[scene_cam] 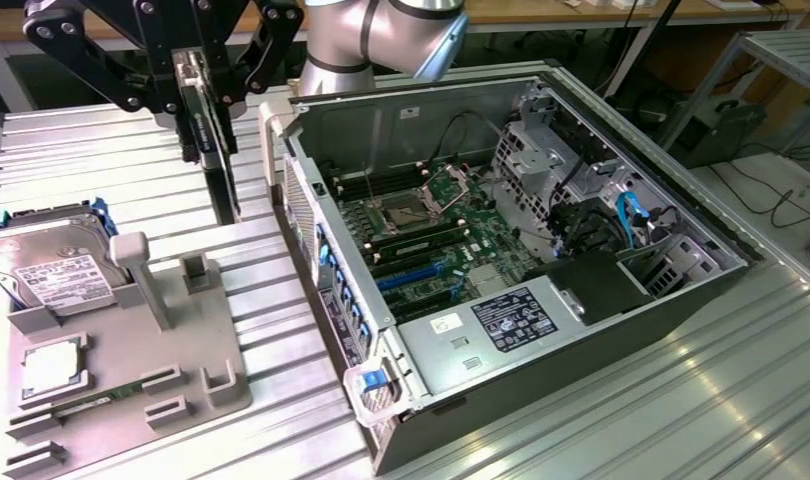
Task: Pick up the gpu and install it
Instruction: 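Pick up the gpu and move the gpu toward the slot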
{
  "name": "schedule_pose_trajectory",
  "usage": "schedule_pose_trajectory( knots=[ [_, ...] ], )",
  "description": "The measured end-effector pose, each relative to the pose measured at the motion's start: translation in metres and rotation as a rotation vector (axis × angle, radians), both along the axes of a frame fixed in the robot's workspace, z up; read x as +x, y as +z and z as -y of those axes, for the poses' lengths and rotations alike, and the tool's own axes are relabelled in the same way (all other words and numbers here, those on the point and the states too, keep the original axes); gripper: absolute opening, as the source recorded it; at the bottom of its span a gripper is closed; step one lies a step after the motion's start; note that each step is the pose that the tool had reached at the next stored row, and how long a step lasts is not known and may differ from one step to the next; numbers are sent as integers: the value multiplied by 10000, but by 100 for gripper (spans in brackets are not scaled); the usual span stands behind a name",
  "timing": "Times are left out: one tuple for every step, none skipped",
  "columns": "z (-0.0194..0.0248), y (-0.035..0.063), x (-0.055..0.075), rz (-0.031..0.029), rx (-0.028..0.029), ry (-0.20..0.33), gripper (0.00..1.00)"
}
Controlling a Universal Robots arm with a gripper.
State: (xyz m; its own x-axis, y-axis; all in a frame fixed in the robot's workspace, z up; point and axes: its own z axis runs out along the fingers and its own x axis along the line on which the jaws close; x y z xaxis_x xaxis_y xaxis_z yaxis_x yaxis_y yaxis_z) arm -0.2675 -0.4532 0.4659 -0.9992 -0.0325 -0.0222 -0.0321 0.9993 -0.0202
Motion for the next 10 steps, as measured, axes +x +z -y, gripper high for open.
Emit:
schedule_pose_trajectory(
  knots=[
    [0, 0, 6, 1, 1, 0, 28],
    [0, 0, 13, 1, 0, 0, 28],
    [0, 0, 23, 1, 1, 0, 28],
    [0, 0, 32, 0, 0, -1, 28],
    [0, 0, 36, 1, 1, 0, 28],
    [0, 0, 42, 0, 0, 0, 28],
    [0, 0, 47, -1, -1, 0, 28],
    [0, 0, 53, 0, 0, 0, 28],
    [0, -1, 55, 1, 1, -1, 28],
    [0, -1, 59, 1, 1, -1, 28]
  ],
)
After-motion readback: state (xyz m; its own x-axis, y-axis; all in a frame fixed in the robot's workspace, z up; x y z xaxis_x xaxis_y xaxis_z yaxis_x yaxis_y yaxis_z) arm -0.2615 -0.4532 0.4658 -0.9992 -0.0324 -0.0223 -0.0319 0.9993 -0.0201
